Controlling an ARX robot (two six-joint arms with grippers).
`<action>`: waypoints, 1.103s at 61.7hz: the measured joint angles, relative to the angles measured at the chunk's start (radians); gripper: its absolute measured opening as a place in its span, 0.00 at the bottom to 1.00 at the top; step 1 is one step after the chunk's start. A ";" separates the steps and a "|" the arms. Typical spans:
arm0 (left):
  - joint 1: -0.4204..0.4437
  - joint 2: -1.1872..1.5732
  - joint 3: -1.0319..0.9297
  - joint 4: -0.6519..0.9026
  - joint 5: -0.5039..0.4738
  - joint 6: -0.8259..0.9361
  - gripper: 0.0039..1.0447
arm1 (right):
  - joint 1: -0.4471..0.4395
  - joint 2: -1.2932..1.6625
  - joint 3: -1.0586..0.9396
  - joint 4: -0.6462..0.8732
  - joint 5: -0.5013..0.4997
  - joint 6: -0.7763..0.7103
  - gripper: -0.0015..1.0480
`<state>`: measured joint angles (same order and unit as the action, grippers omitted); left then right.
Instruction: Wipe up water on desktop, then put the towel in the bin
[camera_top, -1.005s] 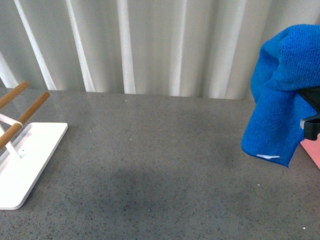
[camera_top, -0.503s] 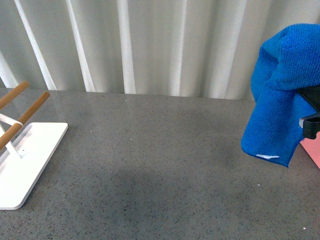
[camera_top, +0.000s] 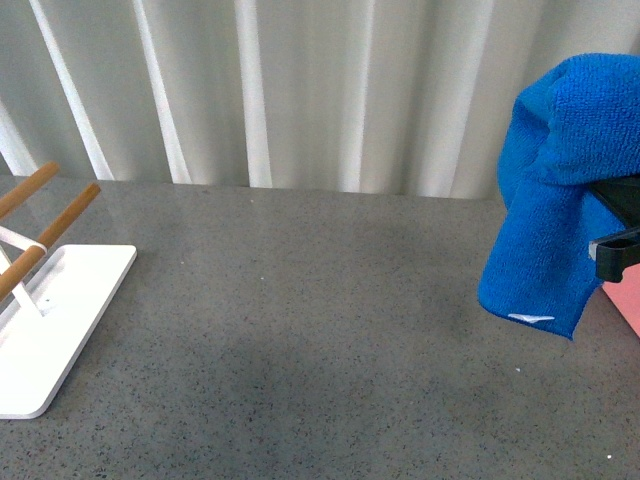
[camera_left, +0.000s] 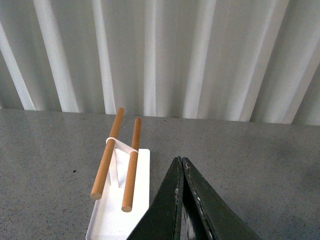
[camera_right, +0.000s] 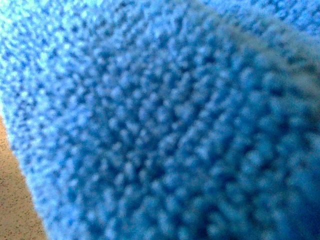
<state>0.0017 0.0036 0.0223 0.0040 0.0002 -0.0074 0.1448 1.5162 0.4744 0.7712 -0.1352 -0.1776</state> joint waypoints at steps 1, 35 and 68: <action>0.000 0.000 0.000 0.000 0.000 0.000 0.03 | 0.001 0.000 0.000 0.000 0.000 0.000 0.04; 0.000 0.000 0.000 -0.002 0.000 0.000 0.56 | 0.028 0.151 0.156 -0.225 0.052 0.165 0.04; 0.000 0.000 0.000 -0.002 0.000 0.002 0.94 | 0.099 0.519 0.471 -0.595 0.125 0.479 0.04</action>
<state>0.0017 0.0032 0.0223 0.0021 0.0002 -0.0051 0.2436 2.0354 0.9455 0.1757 -0.0101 0.3012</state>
